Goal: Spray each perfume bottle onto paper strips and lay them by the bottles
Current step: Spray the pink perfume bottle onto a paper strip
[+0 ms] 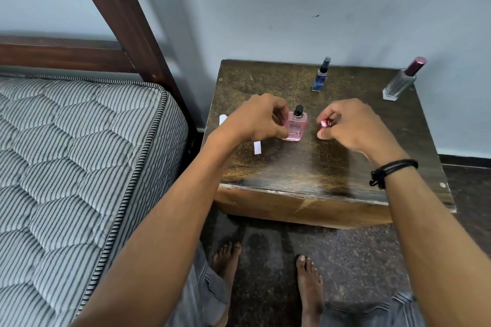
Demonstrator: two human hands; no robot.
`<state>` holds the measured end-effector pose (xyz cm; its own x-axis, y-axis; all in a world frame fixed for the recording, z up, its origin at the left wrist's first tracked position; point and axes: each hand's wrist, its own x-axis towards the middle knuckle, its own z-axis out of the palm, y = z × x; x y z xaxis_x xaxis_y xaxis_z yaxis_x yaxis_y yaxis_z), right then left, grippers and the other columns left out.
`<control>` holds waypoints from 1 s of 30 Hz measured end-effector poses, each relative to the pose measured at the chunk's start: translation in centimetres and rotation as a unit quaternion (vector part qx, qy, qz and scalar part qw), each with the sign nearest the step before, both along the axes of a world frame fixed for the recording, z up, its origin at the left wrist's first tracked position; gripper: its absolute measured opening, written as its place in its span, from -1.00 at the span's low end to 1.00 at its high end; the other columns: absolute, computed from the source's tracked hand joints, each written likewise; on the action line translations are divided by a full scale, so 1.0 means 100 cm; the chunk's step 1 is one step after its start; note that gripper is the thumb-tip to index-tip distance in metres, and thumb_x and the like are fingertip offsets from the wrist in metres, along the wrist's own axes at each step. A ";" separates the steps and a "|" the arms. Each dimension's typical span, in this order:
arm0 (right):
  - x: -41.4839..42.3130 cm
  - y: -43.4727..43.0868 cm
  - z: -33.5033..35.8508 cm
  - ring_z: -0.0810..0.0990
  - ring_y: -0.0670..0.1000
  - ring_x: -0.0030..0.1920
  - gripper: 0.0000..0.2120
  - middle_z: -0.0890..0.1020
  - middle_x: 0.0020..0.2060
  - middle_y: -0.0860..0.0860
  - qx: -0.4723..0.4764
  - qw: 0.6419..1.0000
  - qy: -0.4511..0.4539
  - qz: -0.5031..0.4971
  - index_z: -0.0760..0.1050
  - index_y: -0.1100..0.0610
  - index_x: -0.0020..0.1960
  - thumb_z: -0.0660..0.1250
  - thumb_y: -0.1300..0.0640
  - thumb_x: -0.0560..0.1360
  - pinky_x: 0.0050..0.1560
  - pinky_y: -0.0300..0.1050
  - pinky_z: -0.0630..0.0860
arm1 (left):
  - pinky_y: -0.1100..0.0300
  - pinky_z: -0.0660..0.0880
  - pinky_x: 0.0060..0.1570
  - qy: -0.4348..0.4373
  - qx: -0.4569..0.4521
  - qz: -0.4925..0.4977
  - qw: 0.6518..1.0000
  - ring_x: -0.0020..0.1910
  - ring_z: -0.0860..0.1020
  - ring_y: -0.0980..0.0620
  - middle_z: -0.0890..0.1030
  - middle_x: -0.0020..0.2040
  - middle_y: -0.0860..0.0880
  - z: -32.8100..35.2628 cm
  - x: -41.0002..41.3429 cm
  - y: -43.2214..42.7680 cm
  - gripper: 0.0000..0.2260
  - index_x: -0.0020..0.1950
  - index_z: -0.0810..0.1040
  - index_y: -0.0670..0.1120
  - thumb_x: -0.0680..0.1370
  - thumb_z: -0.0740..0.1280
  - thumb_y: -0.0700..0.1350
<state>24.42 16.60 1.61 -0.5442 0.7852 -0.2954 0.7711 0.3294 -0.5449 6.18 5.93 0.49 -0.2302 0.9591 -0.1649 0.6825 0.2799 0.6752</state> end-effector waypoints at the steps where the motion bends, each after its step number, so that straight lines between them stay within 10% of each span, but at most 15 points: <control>1: 0.000 0.000 -0.002 0.58 0.04 0.05 -0.74 0.63 0.05 -0.05 0.003 1.000 -0.005 0.000 0.66 -0.03 0.05 0.60 0.18 0.43 0.03 -0.13 0.36 | 0.03 0.62 0.06 -0.001 0.000 0.000 1.000 -0.10 0.67 0.09 0.70 -0.09 0.04 0.000 0.000 0.000 -0.81 -0.06 0.64 -0.05 0.37 0.55 -0.18; 10: -0.001 -0.001 -0.008 0.62 0.09 0.05 -0.71 0.67 0.13 0.01 0.043 0.997 -0.052 0.025 0.63 -0.08 0.08 0.60 0.16 0.43 0.06 -0.05 0.49 | 0.03 0.62 0.07 -0.005 -0.002 -0.008 1.000 -0.07 0.67 0.08 0.70 -0.06 0.04 -0.002 -0.002 0.001 -0.80 -0.05 0.64 -0.06 0.38 0.55 -0.16; 17: 0.005 0.002 0.008 0.56 0.03 0.17 -0.26 0.57 0.29 -0.04 0.013 0.999 -0.008 0.039 0.43 -0.12 0.46 0.65 0.15 0.37 0.18 0.01 0.47 | 0.14 0.62 0.04 -0.019 -0.010 -0.033 0.999 -0.08 0.68 0.10 0.70 -0.04 0.02 -0.001 -0.005 0.000 -0.75 0.00 0.62 -0.07 0.38 0.58 -0.21; 30: -0.007 -0.010 0.011 0.58 -0.09 0.18 -0.48 0.61 0.03 -0.28 -0.065 0.985 0.116 0.110 0.60 -0.12 0.24 0.64 0.16 0.35 0.20 -0.09 0.32 | 0.27 0.52 -0.15 0.020 0.003 0.033 0.999 -0.34 0.53 0.27 0.64 -0.19 0.08 0.006 -0.066 -0.020 -0.73 0.05 0.66 -0.01 0.42 0.54 -0.26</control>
<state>23.69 15.61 2.73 -0.7619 0.6043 -0.2334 0.5383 0.3902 -0.7470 -0.43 3.91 1.10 -0.2991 0.9425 -0.1489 0.6898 0.3214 0.6488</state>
